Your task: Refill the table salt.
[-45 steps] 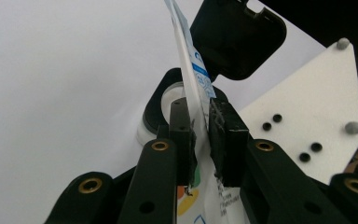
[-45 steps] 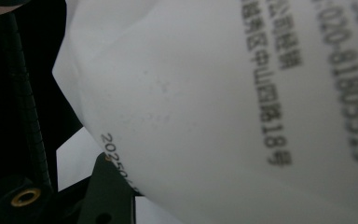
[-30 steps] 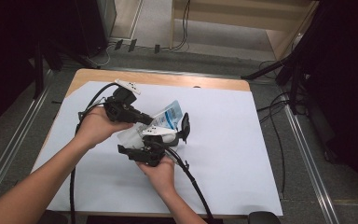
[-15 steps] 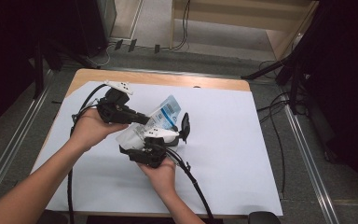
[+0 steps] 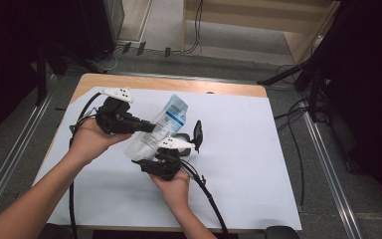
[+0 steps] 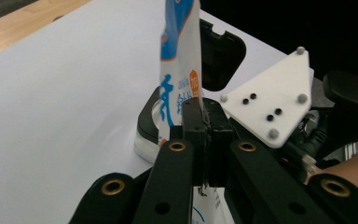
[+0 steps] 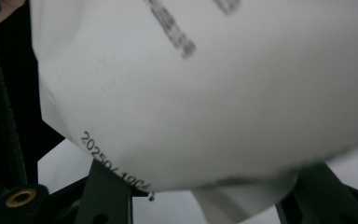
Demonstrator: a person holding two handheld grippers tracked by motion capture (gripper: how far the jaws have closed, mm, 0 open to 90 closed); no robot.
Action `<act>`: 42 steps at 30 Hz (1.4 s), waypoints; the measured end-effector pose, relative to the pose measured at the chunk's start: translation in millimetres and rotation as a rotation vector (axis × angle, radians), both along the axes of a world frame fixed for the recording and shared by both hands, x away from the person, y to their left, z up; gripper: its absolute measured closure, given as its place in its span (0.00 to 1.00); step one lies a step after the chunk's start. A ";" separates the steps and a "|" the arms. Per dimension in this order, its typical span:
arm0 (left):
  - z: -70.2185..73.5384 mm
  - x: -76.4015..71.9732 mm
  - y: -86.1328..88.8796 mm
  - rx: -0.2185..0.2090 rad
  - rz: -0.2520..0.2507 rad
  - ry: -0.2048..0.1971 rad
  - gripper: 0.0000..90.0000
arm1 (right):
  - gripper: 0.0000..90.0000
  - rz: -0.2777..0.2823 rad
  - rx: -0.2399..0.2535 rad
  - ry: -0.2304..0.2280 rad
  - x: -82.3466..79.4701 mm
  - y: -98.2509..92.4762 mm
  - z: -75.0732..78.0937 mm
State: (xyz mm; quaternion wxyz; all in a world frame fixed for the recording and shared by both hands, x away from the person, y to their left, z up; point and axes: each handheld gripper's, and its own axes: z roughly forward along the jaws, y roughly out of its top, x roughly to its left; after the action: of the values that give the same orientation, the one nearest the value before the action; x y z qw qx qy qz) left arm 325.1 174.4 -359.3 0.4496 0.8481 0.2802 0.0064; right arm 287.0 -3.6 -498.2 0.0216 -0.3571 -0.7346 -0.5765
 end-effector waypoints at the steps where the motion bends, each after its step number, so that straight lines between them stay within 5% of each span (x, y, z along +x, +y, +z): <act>1: 0.7 -1.3 0.6 -0.004 0.002 -0.007 1.00 | 0.62 -0.005 0.001 0.000 0.7 -1.6 -0.5; 13: 8.1 -11.0 4.9 -0.024 -0.020 -0.036 1.00 | 0.65 -0.045 -0.006 -0.022 0.0 -11.6 2.7; 29: 19.0 -18.9 25.5 -0.025 -0.016 -0.022 1.00 | 0.66 -0.095 -0.008 -0.037 5.2 -25.7 12.3; 42: 20.9 -19.8 32.3 -0.067 -0.002 -0.049 1.00 | 0.66 -0.056 -0.003 -0.017 8.8 -24.8 14.9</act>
State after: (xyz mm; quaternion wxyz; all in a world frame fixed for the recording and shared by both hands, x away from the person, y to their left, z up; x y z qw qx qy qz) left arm 305.3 206.7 -338.4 0.4845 0.8325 0.2680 0.0174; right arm 295.7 -28.4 -483.4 -0.0015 -0.3726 -0.7252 -0.5790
